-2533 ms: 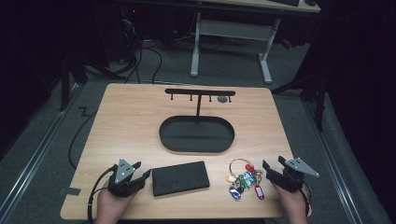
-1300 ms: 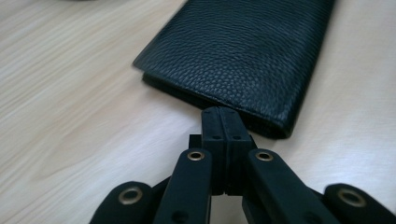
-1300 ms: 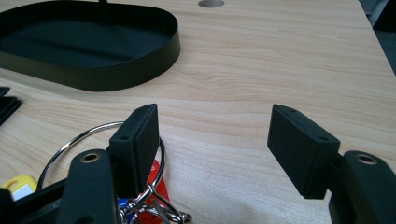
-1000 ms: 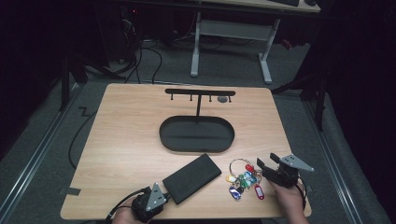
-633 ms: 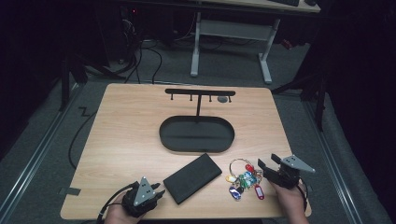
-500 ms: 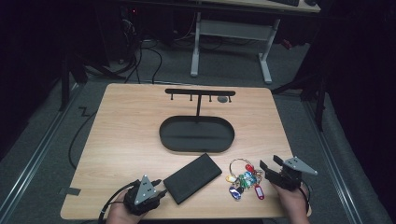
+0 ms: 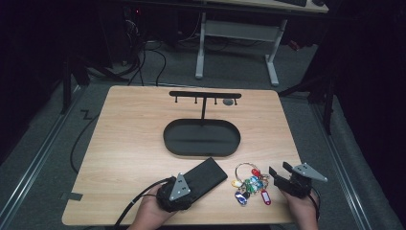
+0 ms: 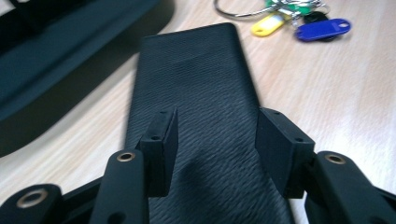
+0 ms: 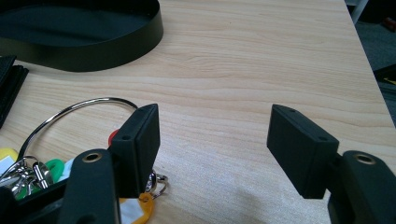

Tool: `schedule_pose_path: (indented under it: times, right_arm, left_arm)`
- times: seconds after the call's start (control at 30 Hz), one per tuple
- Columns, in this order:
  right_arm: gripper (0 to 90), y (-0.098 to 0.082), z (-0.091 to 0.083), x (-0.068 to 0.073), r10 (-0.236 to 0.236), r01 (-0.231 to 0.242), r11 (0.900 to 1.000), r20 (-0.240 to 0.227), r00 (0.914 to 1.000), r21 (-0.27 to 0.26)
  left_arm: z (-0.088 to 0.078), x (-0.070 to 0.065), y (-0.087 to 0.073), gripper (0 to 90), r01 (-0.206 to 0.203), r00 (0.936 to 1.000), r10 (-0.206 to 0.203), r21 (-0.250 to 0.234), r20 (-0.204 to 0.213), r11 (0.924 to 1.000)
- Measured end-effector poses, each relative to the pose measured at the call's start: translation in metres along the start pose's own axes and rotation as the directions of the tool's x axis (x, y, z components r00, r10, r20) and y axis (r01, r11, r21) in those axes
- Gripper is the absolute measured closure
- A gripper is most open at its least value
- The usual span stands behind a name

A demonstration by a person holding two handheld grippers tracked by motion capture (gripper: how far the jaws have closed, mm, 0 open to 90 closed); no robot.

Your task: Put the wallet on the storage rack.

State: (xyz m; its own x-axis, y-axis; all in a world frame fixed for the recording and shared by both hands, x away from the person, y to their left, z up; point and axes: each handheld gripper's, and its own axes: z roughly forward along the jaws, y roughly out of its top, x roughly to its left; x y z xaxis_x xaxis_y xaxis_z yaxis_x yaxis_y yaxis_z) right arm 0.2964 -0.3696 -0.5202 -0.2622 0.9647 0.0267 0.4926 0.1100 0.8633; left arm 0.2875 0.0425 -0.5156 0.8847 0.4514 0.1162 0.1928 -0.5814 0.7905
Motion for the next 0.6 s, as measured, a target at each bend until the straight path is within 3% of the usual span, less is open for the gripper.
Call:
schedule_pose_path:
  times: [0.1,0.13,0.2,0.27,0.3,0.4,0.6]
  right_arm:
    - [35.1,0.0,0.002,-0.001,0.026,-0.026,1.0,-0.006,0.9996,-0.001]
    - [35.1,0.0,0.002,-0.001,0.026,-0.026,1.0,-0.006,0.9996,-0.001]
    - [35.1,0.002,0.006,0.001,0.023,-0.023,1.0,-0.009,0.9997,0.003]
    - [35.1,0.003,0.006,0.003,0.018,-0.018,1.0,-0.009,0.9998,0.004]
    - [35.1,0.004,0.007,0.006,0.003,-0.003,1.0,-0.012,0.9999,0.007]
    - [35.2,0.005,0.007,0.008,-0.007,0.007,1.0,-0.013,0.9999,0.004]
    - [35.4,0.007,0.013,0.009,0.0,0.0,1.0,-0.022,0.9998,0.008]
  left_arm:
    - [0.001,-0.01,-0.004,49.5,-0.053,0.9986,0.053,0.026,0.004,0.9982]
    - [0.001,-0.01,-0.004,48.9,-0.053,0.9986,0.053,0.026,0.004,0.9982]
    - [-0.002,-0.015,-0.01,48.4,-0.097,0.995,0.098,0.036,-0.02,0.9947]
    - [-0.003,-0.016,-0.011,47.9,-0.109,0.9935,0.11,0.043,-0.027,0.9931]
    - [-0.005,-0.019,-0.013,47.8,-0.128,0.9901,0.131,0.05,-0.05,0.9904]
    - [-0.006,-0.021,-0.016,44.9,-0.149,0.9849,0.153,0.059,-0.081,0.9871]
    - [-0.006,-0.024,-0.019,42.2,-0.156,0.9809,0.161,0.059,-0.109,0.9861]
